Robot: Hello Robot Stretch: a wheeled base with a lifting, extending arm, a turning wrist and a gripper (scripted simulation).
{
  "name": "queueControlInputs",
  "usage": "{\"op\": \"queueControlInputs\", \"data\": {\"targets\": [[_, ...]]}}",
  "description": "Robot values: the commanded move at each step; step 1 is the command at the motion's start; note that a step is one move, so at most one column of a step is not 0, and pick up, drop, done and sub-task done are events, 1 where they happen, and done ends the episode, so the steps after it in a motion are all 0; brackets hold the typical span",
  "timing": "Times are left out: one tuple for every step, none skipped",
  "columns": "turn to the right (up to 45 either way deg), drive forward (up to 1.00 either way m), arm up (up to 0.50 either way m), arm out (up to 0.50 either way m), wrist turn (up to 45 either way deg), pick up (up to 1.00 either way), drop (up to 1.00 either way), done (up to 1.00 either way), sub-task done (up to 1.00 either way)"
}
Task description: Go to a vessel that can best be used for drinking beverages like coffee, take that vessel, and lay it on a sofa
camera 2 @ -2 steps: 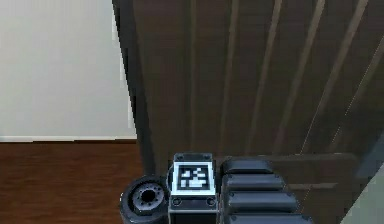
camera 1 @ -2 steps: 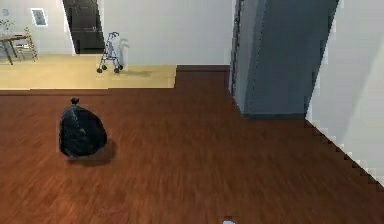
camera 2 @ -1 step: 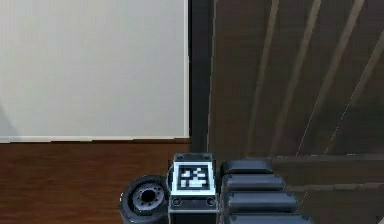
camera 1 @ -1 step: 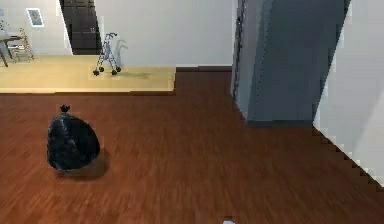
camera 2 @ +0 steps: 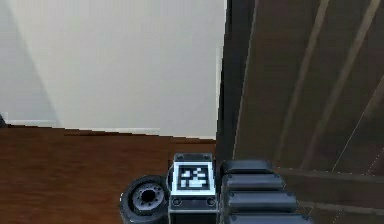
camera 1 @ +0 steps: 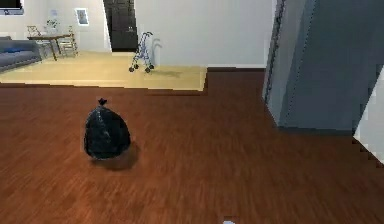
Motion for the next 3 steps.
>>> {"op": "queueControlInputs", "data": {"targets": [[0.0,1.0,0.0,0.0,0.0,0.0,0.0,0.0,0.0],[0.0,1.0,0.0,0.0,0.0,0.0,0.0,0.0,0.0],[0.0,0.25,0.0,0.0,0.0,0.0,0.0,0.0,0.0]]}}
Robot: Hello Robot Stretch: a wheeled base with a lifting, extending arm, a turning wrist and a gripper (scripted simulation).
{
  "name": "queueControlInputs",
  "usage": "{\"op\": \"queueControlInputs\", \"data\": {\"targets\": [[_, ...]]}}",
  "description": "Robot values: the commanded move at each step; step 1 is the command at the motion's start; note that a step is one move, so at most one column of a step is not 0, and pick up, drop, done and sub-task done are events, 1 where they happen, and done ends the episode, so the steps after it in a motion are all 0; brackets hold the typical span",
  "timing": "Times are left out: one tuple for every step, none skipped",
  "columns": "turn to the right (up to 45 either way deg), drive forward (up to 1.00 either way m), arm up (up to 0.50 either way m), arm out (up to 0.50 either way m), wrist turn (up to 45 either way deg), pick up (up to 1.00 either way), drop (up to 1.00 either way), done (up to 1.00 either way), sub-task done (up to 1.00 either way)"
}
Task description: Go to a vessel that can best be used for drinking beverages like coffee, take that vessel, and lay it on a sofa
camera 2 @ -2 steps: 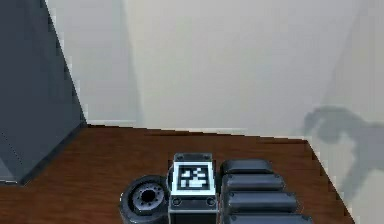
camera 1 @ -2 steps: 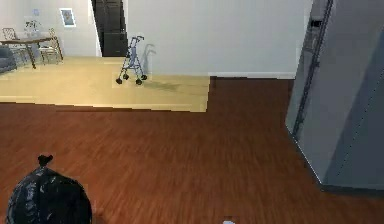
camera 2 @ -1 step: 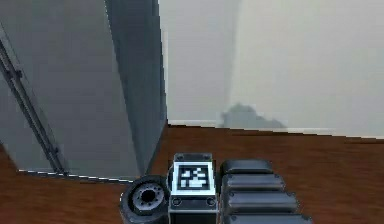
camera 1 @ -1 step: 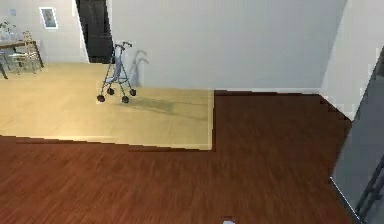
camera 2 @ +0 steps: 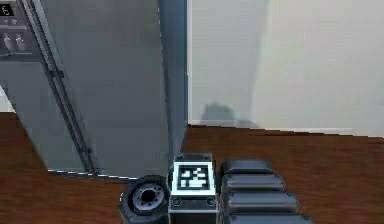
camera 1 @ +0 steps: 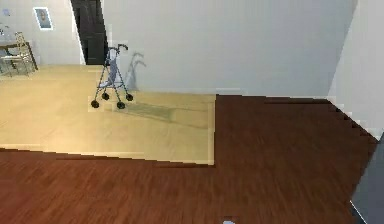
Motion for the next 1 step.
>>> {"op": "queueControlInputs", "data": {"targets": [[-36.0,0.0,0.0,0.0,0.0,0.0,0.0,0.0,0.0]]}}
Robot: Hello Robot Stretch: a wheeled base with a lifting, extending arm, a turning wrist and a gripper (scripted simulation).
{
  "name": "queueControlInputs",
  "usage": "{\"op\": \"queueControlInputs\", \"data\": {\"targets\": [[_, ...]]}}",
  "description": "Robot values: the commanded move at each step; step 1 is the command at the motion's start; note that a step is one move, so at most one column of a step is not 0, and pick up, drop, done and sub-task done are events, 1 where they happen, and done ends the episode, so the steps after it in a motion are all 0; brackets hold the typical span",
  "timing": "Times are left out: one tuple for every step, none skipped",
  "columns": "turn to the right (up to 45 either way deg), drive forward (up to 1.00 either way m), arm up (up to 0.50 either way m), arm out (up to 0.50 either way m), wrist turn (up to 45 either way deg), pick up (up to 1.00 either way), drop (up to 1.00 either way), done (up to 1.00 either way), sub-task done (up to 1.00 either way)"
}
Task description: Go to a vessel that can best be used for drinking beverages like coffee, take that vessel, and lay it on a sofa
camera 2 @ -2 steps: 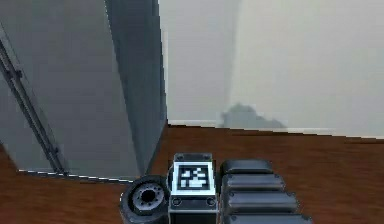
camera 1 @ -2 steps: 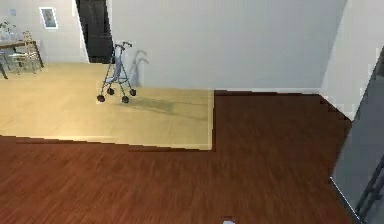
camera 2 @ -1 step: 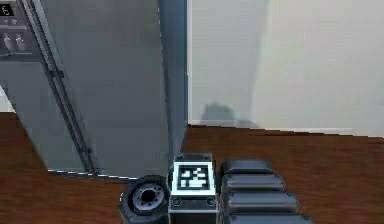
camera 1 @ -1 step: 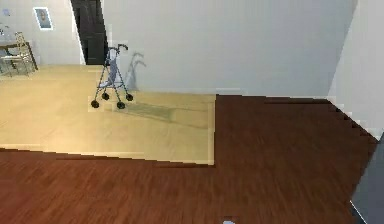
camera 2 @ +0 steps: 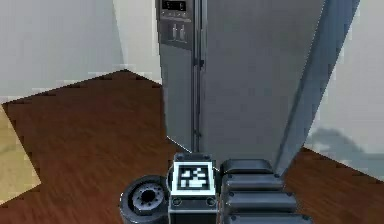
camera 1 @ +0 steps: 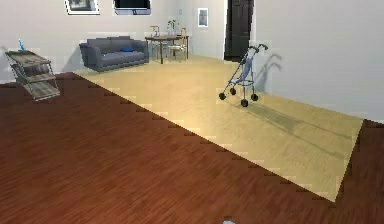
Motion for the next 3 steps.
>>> {"op": "queueControlInputs", "data": {"targets": [[0.0,0.7,0.0,0.0,0.0,0.0,0.0,0.0,0.0],[-15.0,0.0,0.0,0.0,0.0,0.0,0.0,0.0,0.0],[0.0,1.0,0.0,0.0,0.0,0.0,0.0,0.0,0.0]]}}
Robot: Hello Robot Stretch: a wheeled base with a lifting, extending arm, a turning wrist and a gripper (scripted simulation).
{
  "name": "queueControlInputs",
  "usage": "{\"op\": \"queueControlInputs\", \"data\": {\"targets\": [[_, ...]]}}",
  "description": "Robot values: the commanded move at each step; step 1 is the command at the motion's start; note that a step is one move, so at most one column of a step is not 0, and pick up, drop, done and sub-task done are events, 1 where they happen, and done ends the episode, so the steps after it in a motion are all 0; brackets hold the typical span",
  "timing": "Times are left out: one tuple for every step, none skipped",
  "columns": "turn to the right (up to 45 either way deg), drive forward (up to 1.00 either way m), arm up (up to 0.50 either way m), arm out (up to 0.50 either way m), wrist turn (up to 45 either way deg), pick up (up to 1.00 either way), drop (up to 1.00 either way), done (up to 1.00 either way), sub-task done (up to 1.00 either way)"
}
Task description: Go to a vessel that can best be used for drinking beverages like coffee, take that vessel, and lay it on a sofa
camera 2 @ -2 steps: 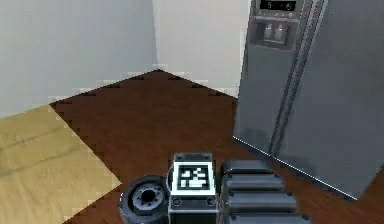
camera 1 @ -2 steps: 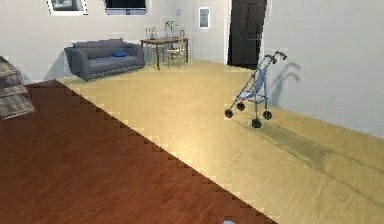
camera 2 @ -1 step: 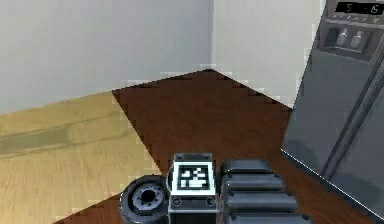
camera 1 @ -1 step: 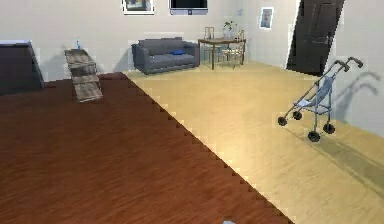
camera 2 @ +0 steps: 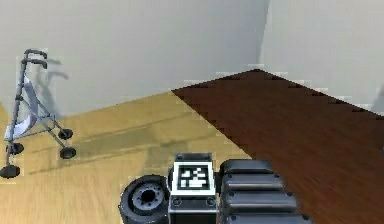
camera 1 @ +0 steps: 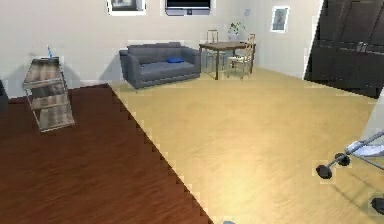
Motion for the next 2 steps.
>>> {"op": "queueControlInputs", "data": {"targets": [[0.0,1.0,0.0,0.0,0.0,0.0,0.0,0.0,0.0],[0.0,1.0,0.0,0.0,0.0,0.0,0.0,0.0,0.0]]}}
